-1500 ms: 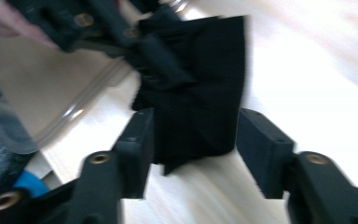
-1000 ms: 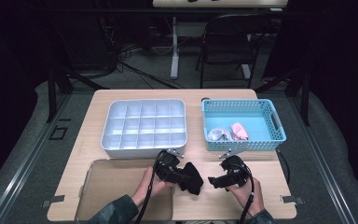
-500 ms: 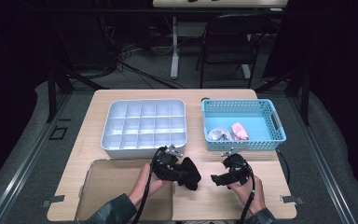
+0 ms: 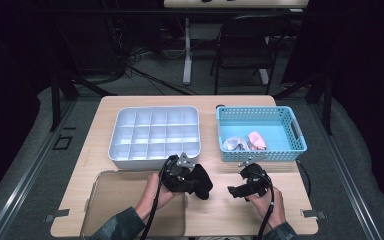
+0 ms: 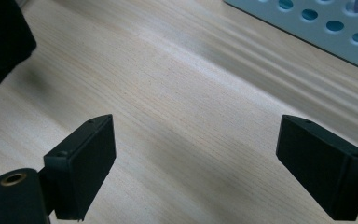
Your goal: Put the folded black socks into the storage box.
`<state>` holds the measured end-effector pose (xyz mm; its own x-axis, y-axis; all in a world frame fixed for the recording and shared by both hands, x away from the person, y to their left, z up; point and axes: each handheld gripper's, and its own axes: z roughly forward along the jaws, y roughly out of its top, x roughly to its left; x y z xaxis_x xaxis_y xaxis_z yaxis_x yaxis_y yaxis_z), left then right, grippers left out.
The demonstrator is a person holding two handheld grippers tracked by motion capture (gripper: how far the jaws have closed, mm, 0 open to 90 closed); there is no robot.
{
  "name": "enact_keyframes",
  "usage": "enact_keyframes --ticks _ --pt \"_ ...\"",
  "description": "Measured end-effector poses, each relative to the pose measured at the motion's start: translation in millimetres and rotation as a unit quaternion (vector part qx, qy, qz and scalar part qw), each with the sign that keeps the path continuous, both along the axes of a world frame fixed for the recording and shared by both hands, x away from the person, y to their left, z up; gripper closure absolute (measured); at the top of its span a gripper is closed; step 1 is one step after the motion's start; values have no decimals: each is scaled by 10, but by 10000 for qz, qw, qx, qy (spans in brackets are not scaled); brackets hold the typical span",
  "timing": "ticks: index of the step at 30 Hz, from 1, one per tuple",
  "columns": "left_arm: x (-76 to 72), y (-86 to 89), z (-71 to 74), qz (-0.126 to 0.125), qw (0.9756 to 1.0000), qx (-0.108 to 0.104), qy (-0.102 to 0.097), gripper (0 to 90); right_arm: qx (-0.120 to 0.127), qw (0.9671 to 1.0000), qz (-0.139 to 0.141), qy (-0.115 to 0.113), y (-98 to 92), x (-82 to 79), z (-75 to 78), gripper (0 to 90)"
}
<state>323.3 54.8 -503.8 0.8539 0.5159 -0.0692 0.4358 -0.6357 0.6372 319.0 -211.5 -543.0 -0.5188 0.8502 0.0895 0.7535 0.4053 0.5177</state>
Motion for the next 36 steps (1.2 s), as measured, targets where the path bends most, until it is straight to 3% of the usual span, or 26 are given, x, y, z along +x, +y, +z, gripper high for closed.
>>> enact_keyframes --ticks 7,9,16,17,23,24,36 --pt "-44 -9 91 -43 9996 65 -254 654 -32 10000 -12 -1 -11 17 -4 106" --pt "-52 7 150 -7 9991 59 -419 653 -49 10000 -11 -6 -9 17 -3 105" --pt "-52 7 150 -7 9991 59 -419 653 -83 10000 -17 -7 -12 18 -3 104" --pt "-38 52 250 22 9985 -48 -547 653 -83 10000 -17 -7 -12 18 -3 104" --pt "-17 87 331 127 9971 -142 -732 653 -76 10000 -41 7 1 21 -4 103" --pt "-4 102 370 173 9962 -161 -840 653 -119 9999 -25 11 3 24 -2 103" --pt "151 224 504 509 9913 -160 -1206 653 -111 9999 -65 -26 -8 26 0 100"
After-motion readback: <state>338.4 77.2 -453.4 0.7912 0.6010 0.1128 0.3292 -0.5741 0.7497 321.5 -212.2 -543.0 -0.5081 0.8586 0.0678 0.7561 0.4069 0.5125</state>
